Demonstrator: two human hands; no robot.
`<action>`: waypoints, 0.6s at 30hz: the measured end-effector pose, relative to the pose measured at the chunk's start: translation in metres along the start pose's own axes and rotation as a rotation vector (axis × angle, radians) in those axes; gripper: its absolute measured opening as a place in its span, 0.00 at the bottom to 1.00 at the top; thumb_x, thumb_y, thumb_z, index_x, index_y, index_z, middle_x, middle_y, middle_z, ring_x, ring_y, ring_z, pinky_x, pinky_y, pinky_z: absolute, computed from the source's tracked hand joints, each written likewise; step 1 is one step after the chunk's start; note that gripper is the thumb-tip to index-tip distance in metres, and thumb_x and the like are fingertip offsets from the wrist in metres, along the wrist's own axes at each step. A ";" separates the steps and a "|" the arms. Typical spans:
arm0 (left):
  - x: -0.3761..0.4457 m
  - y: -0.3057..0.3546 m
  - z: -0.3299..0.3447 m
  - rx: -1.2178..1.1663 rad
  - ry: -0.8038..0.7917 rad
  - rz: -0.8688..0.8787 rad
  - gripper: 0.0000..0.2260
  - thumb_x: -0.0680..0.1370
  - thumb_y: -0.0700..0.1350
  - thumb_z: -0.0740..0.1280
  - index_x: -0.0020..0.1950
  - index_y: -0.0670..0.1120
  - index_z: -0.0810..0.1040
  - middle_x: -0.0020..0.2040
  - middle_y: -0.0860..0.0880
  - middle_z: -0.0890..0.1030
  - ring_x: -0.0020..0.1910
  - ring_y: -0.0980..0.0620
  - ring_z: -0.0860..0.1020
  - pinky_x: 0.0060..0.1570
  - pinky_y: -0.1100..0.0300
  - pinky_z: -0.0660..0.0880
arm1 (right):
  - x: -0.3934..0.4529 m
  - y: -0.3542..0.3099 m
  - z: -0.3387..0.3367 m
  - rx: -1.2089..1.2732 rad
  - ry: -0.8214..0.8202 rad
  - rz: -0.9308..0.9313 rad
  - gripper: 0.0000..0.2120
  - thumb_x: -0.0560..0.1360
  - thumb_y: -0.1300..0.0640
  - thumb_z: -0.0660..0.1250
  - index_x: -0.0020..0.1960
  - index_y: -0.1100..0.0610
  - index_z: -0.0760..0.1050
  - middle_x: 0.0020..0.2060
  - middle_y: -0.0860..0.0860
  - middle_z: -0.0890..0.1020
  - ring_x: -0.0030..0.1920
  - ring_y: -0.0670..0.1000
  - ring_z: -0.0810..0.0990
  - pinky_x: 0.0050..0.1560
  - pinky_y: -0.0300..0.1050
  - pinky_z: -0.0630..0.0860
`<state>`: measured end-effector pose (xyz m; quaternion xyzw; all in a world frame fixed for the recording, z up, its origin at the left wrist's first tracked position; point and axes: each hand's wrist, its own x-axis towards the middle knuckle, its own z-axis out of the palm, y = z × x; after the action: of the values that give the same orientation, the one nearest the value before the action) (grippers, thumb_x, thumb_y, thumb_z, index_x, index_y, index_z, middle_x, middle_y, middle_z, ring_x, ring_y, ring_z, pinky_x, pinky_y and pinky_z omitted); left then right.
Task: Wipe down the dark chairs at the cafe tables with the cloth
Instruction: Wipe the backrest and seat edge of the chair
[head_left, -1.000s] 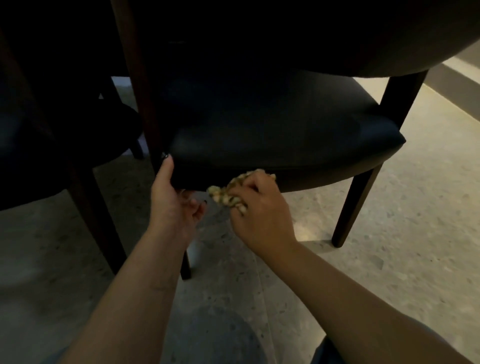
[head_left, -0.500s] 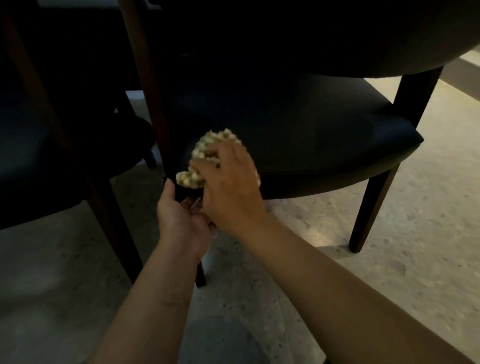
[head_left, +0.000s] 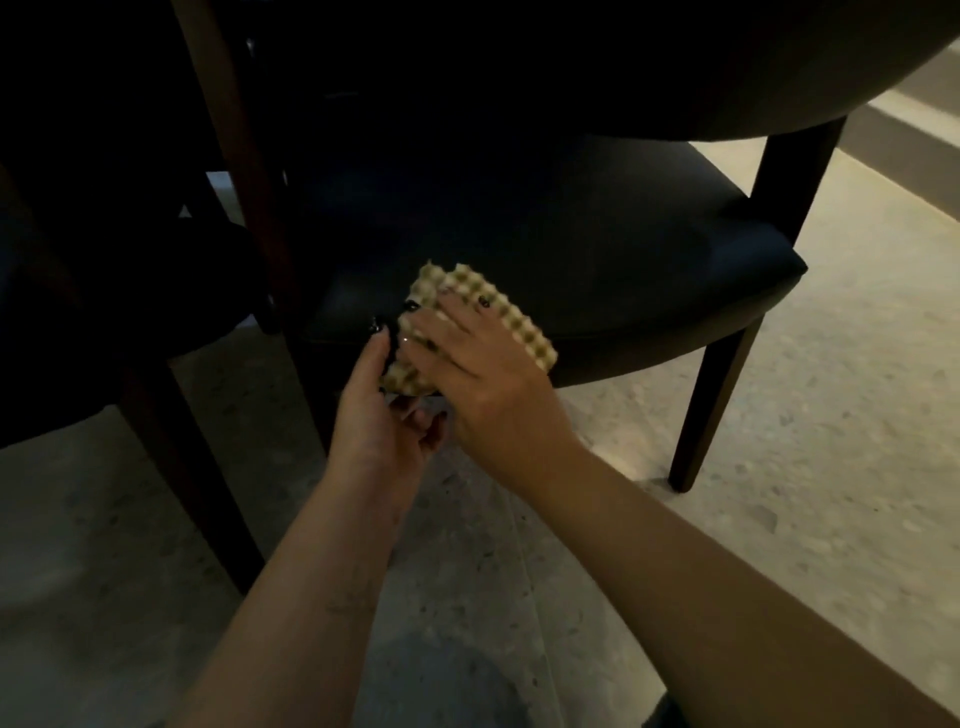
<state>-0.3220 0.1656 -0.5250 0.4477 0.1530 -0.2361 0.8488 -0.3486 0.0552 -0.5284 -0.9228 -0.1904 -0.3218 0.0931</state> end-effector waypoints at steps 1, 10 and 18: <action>0.001 -0.001 0.001 0.010 0.045 0.000 0.16 0.75 0.60 0.67 0.48 0.49 0.84 0.39 0.52 0.83 0.29 0.56 0.74 0.39 0.61 0.72 | -0.008 0.011 -0.005 -0.010 -0.032 -0.007 0.15 0.75 0.64 0.63 0.61 0.64 0.77 0.63 0.61 0.77 0.67 0.63 0.71 0.70 0.61 0.64; 0.002 -0.004 0.000 -0.003 0.113 0.035 0.23 0.75 0.59 0.69 0.65 0.48 0.76 0.32 0.54 0.72 0.23 0.59 0.63 0.35 0.63 0.70 | -0.071 0.112 -0.080 -0.121 -0.014 0.468 0.23 0.73 0.73 0.60 0.65 0.60 0.74 0.67 0.57 0.73 0.71 0.53 0.65 0.71 0.60 0.64; 0.003 0.000 -0.007 0.051 0.057 0.007 0.20 0.74 0.62 0.68 0.51 0.45 0.79 0.34 0.53 0.71 0.20 0.59 0.59 0.29 0.65 0.65 | -0.037 0.046 -0.030 0.117 0.000 0.030 0.15 0.77 0.68 0.61 0.62 0.66 0.76 0.65 0.64 0.72 0.69 0.63 0.68 0.72 0.57 0.62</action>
<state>-0.3200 0.1706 -0.5304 0.4763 0.1696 -0.2241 0.8332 -0.3732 -0.0065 -0.5313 -0.9185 -0.1949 -0.3088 0.1519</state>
